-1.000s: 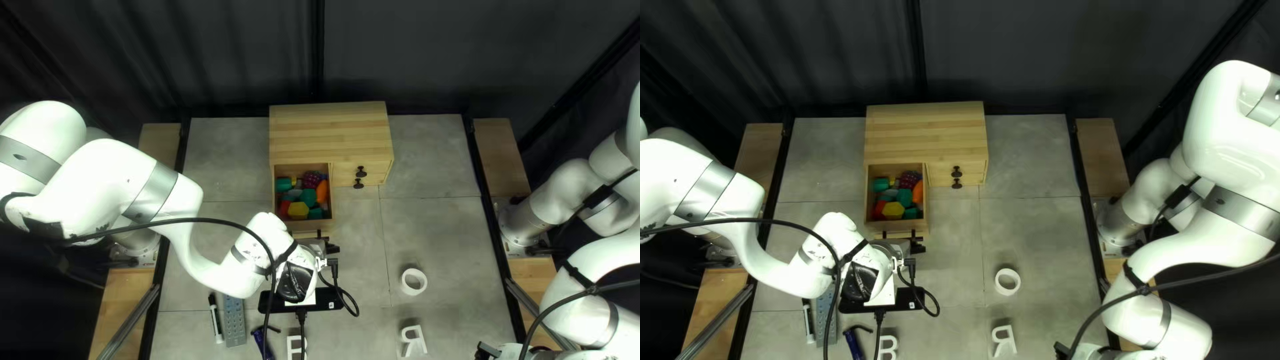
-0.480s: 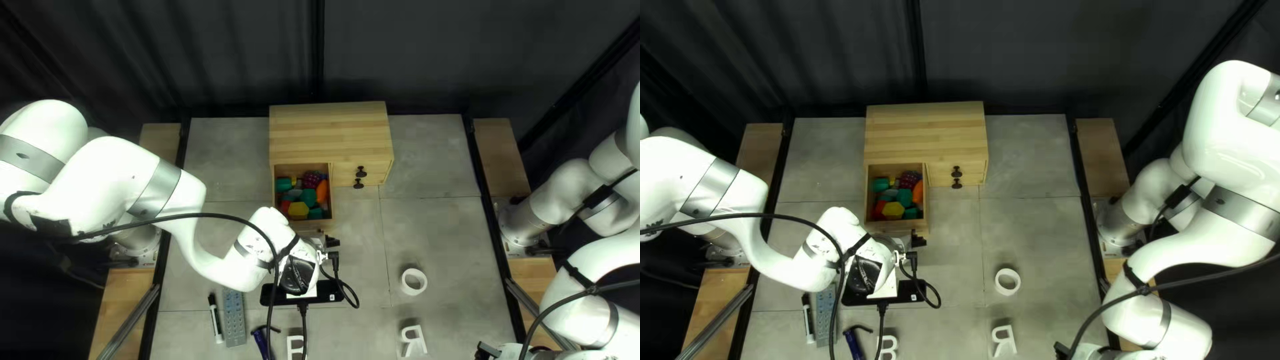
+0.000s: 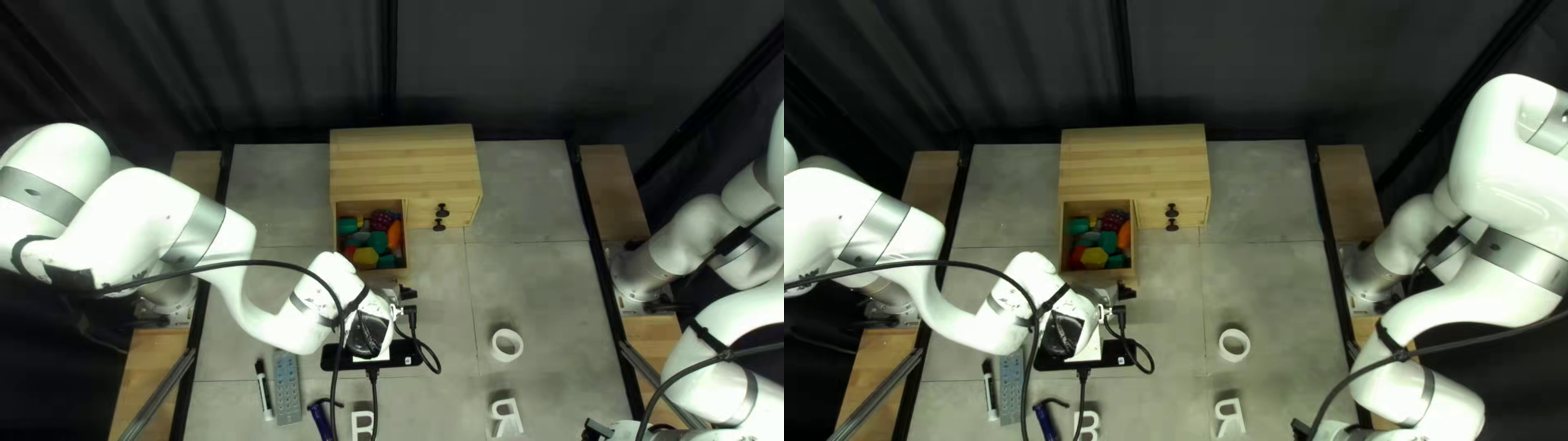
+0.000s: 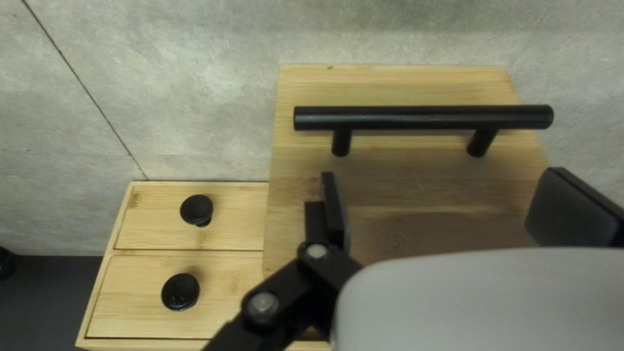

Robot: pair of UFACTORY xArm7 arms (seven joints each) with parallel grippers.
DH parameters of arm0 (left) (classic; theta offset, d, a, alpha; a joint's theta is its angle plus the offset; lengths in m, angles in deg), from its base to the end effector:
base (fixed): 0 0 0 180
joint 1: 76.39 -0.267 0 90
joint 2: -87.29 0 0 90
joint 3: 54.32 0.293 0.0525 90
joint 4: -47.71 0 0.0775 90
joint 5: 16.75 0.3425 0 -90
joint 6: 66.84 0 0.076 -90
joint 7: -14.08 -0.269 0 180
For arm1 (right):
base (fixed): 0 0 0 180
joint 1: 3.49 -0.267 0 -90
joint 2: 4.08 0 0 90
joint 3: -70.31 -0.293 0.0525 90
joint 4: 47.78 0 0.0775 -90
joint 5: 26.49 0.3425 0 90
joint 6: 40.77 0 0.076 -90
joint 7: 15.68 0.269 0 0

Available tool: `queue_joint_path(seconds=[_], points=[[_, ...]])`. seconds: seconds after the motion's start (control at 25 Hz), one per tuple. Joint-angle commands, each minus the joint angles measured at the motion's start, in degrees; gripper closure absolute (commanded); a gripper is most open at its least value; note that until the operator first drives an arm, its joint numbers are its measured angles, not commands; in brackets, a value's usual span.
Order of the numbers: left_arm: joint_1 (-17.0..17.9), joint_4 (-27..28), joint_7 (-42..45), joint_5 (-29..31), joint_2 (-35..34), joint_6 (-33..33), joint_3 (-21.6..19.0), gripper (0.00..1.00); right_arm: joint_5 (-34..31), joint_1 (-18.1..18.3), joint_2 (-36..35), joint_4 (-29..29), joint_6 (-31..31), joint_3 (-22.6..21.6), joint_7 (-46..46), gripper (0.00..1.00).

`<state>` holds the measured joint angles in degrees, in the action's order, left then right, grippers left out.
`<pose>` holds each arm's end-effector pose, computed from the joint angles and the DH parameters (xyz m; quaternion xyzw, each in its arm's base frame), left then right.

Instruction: Open drawers and place objects into drawer and close

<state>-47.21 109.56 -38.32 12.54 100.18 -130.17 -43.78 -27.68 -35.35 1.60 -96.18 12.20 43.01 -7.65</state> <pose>0.4608 -0.0447 0.1208 -0.6961 0.6691 0.1831 0.1848 0.2266 0.3609 0.1537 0.8993 0.4361 0.0205 0.0236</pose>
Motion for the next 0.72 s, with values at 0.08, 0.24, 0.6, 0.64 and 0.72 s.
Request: queue_joint_path(seconds=[0.08,0.24,0.6,0.64,0.72], points=[[-0.2,0.2,-0.2,0.2,0.0,-0.4,0.2,0.0,0.0,0.0,0.0,0.0,0.0,0.0,0.0,0.0],[-0.2,0.1,-0.1,0.3,0.1,-0.2,0.3,0.0,0.0,0.0,0.0,0.0,0.0,0.0,0.0,0.0],[-0.3,-0.4,0.6,0.8,0.1,0.2,0.5,0.0,0.0,0.0,0.0,0.0,0.0,0.0,0.0,0.0],[-0.3,-0.3,0.6,0.9,0.1,0.2,0.6,0.0,0.0,0.0,0.0,0.0,0.0,0.0,0.0,0.0],[-0.4,-0.1,0.6,1.0,0.2,0.1,0.6,0.0,0.0,0.0,0.0,0.0,0.0,0.0,0.0,0.0]])
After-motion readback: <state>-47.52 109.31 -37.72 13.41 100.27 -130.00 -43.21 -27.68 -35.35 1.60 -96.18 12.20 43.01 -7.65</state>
